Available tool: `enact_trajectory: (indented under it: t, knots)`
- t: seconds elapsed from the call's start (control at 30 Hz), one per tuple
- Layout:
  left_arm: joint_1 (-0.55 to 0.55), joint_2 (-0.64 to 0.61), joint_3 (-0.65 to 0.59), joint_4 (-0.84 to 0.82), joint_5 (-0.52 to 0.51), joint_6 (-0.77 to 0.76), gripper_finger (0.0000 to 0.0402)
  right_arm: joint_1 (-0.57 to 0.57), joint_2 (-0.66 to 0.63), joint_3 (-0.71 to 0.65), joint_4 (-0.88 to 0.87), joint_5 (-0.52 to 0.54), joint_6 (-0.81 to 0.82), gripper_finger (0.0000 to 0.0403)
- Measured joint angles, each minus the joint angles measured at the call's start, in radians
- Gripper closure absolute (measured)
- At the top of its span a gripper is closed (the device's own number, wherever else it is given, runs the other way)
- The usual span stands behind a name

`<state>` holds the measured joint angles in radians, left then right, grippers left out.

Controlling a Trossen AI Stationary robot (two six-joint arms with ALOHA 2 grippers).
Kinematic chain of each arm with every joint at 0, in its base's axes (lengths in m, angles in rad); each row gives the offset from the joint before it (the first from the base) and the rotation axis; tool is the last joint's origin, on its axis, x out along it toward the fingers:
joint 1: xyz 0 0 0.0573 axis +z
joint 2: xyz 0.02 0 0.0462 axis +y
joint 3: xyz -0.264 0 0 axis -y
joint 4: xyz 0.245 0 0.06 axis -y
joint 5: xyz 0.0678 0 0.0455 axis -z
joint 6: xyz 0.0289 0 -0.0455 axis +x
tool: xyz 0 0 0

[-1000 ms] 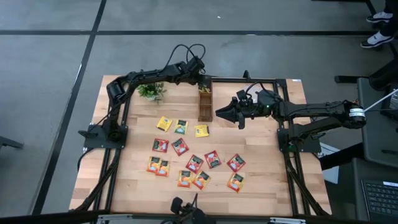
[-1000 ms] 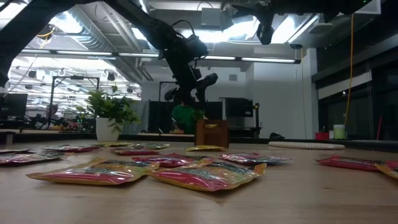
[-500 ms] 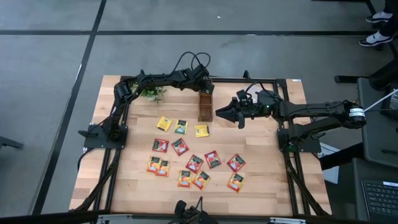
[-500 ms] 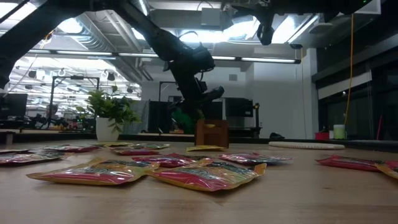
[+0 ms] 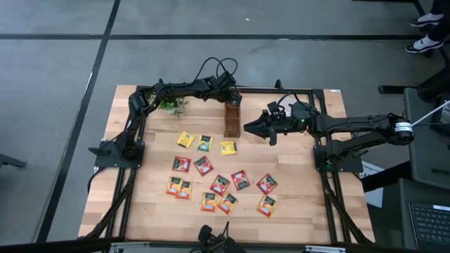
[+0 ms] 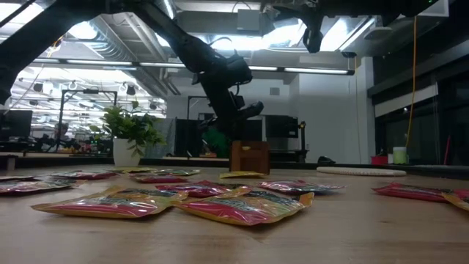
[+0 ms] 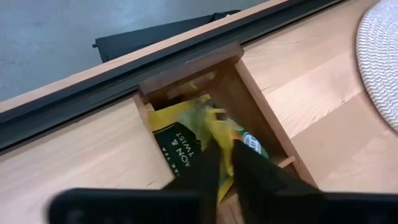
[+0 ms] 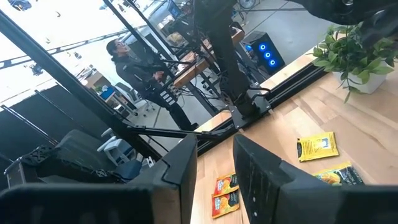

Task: Pick & Place Tea
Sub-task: Put the yellow tea bag into the left section of the wooden organizer

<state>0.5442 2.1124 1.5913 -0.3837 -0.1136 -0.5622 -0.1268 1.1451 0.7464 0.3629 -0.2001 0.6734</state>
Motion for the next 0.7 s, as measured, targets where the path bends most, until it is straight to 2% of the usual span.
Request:
enact_trajectory:
  t: [0.4,0.5,0.7]
  knots:
    - [-0.007,-0.047,-0.001,0.006,-0.005,0.000,0.0399,0.000,0.000,0.000,0.000,0.000,-0.024,0.0296]
    - [-0.016,-0.077,-0.001,0.005,-0.043,0.021,0.0399,0.000,0.000,0.000,0.000,0.000,-0.028,0.0296]
    - [-0.035,-0.122,0.000,-0.006,-0.189,0.031,0.0399,0.000,0.000,0.000,-0.001,-0.001,-0.032,0.0296]
